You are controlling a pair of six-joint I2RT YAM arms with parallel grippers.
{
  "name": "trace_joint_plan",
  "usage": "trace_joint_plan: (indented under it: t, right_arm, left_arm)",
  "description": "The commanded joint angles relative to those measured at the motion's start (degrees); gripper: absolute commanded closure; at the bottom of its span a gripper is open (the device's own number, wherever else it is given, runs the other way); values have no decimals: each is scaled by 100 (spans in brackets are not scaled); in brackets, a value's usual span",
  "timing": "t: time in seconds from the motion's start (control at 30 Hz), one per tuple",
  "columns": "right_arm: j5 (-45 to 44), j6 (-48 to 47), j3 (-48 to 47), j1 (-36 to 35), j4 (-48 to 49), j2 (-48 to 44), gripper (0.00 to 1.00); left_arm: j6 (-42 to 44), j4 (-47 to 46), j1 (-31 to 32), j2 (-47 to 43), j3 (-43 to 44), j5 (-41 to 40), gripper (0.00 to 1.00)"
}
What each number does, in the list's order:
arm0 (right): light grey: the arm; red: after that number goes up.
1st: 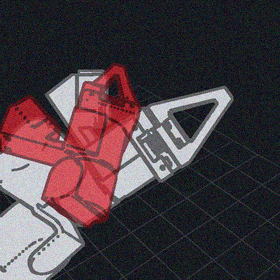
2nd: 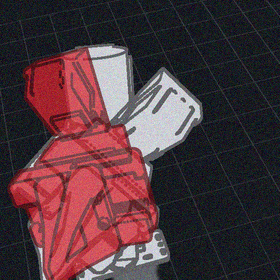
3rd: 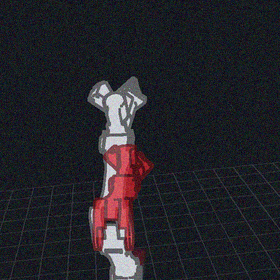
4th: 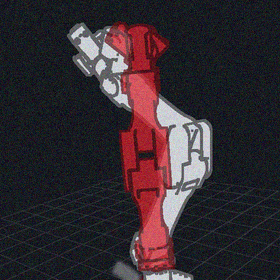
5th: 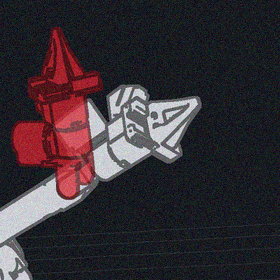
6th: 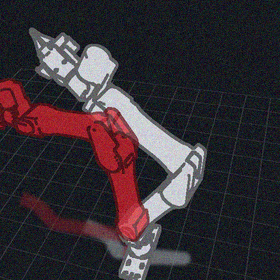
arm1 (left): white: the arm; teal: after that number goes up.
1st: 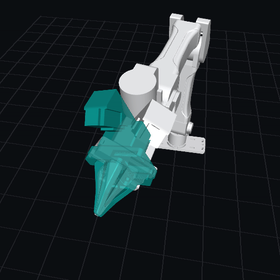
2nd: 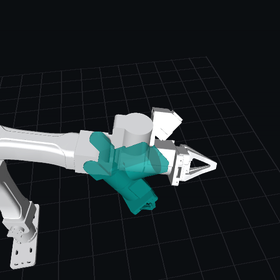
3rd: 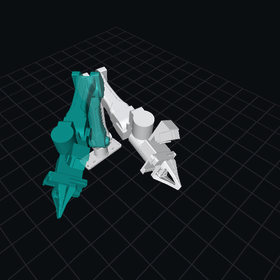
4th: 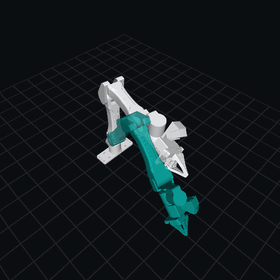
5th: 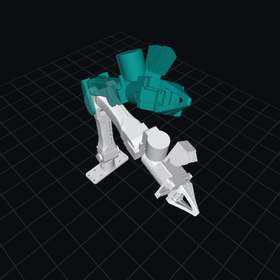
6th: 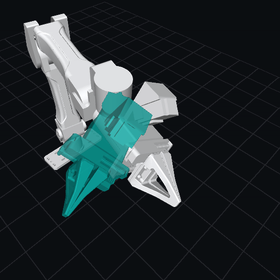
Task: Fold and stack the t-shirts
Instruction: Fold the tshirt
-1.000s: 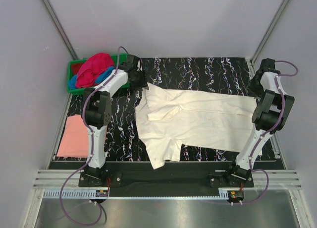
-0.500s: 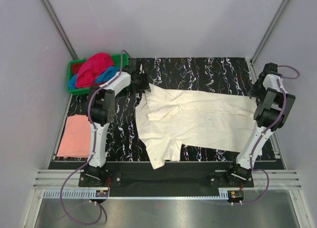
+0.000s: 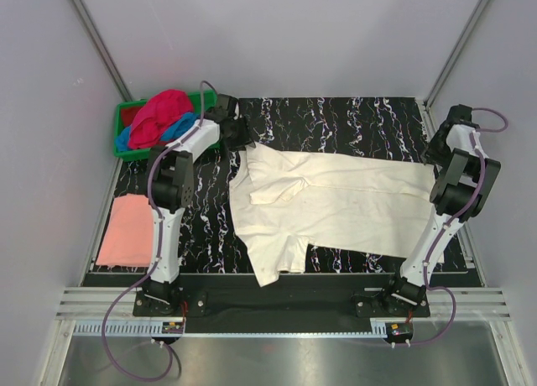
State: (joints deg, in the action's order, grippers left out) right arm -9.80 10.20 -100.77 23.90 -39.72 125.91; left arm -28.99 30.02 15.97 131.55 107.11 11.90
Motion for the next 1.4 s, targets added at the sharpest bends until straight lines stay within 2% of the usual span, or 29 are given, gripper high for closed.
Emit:
trace_joint_plan:
  t: [0.0,0.33,0.6,0.73,0.83,1.03,1.07,1.13,1.17,1.23,1.3,1.37]
  right_arm:
    - [22,-114,-355,45,70,83,39]
    - [153,-123,-522,106,0,232,43]
    - [330,-123,-470,106,88,250,55]
    - [295,-149,-470,106,132,294,58]
    - [312,-150,-514,106,132,329,67]
    - [304,-141,-531,115,149,382,67]
    - [312,-115,-549,115,149,399,69]
    - [304,-106,-584,124,140,408,81]
    - [304,-106,-610,115,132,426,91]
    - [251,-97,-654,124,105,435,100]
    - [41,-62,-672,124,88,400,100]
    - [-196,-27,-672,124,61,347,100]
  left_arm:
    - [-159,-374,-94,11,407,-56,54]
    - [-449,-453,-208,424,882,145,59]
    - [-546,-611,-208,442,715,278,64]
    - [-599,-690,-199,451,741,330,67]
    - [-608,-708,-199,451,724,357,69]
    - [-608,-726,-190,460,653,348,74]
    - [-608,-743,-199,451,645,339,74]
    - [-590,-743,-199,425,601,304,80]
    - [-590,-761,-199,398,592,295,83]
    - [-555,-752,-208,381,557,208,91]
    - [-555,-735,-225,284,496,111,98]
    - [-598,-813,-252,101,347,-38,100]
